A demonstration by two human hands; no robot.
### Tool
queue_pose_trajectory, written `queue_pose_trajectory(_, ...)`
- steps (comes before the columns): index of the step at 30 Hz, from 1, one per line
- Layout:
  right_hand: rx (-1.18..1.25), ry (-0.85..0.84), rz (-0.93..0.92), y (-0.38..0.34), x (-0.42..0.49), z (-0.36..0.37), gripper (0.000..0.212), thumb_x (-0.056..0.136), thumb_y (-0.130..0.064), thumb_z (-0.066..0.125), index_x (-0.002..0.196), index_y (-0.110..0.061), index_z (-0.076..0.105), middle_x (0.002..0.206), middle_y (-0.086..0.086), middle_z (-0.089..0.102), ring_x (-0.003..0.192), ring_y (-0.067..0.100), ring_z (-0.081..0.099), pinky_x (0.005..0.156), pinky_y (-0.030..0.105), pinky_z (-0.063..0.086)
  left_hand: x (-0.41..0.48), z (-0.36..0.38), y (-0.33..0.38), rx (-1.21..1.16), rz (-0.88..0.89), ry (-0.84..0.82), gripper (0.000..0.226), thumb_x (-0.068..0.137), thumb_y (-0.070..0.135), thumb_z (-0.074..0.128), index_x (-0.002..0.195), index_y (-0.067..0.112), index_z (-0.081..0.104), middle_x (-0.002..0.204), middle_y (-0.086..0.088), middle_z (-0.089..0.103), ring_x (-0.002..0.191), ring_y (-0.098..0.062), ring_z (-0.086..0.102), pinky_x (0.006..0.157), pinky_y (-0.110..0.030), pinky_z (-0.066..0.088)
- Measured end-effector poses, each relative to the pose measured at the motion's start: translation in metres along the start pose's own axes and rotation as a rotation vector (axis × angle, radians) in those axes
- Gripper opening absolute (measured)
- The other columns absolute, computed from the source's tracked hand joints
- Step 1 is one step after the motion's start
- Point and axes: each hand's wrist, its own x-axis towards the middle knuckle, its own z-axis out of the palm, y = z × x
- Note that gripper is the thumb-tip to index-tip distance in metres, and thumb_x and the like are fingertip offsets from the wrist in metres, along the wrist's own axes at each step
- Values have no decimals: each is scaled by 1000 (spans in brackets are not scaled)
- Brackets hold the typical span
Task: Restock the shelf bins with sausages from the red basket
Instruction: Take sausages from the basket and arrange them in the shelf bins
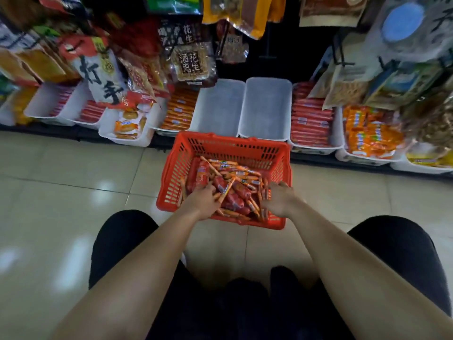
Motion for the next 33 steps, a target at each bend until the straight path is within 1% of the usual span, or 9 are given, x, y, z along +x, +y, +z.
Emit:
queue_pose_trajectory(5,40,23,-16,8,0,6,69,81,-42,62,143,-18,43,138,18,46,120,42,54,99,47,48,-3,-1,-6,9,-31,53,50,92,35,59,137,13,50,135,-15,55,125,-33,51,95,-34,41)
queue_pose_trajectory(7,75,12,-42,9,6,9,69,81,-42,62,143,-20,42,140,17,45,120,41,54,99,46,48,3,-5,3,23,-31,52,54,92,38,59,140,16,48,139,-15,51,129,-34,48,100,-36,42)
queue_pose_trajectory(12,174,-1,-64,11,60,24,69,84,-42,58,146,-21,40,146,13,41,121,40,54,101,44,47,50,8,13,-20,-39,72,54,92,48,53,141,24,47,139,-6,53,121,-29,56,97,-39,47)
queue_pose_trajectory(18,147,-48,-53,16,153,59,68,86,-48,61,146,-22,44,148,14,41,124,35,53,101,39,46,123,51,-9,-22,-39,8,49,93,44,55,132,15,47,130,-9,51,116,-33,56,89,-42,48)
queue_pose_trajectory(21,96,-67,-30,19,195,78,66,87,-45,61,145,-18,46,149,16,41,124,35,53,100,35,45,158,64,-17,-37,-23,-19,62,94,46,57,143,15,38,140,-12,45,123,-35,51,95,-49,48)
queue_pose_trajectory(23,21,-63,-30,19,220,88,67,88,-44,62,146,-16,42,151,15,38,128,35,49,103,40,45,179,71,-20,-31,-3,-24,68,93,47,60,147,15,36,148,-10,41,131,-34,45,101,-50,46)
queue_pose_trajectory(26,-47,-3,-74,12,257,93,71,91,-48,57,151,-21,33,158,11,26,141,38,31,114,50,34,206,81,-23,7,15,-8,67,91,50,63,145,18,40,153,-7,35,139,-32,35,108,-49,42)
queue_pose_trajectory(29,-82,29,-140,3,287,94,72,94,-60,44,155,-26,25,161,6,24,145,32,26,116,50,28,224,91,-28,36,43,13,59,88,52,65,140,26,50,152,-2,35,143,-30,27,109,-47,40)
queue_pose_trajectory(33,-73,-74,-160,9,310,101,77,95,-65,38,157,-26,15,165,3,17,149,27,19,119,46,23,234,100,-36,-48,110,78,42,90,52,62,122,25,66,135,-1,46,132,-26,38,101,-42,43)
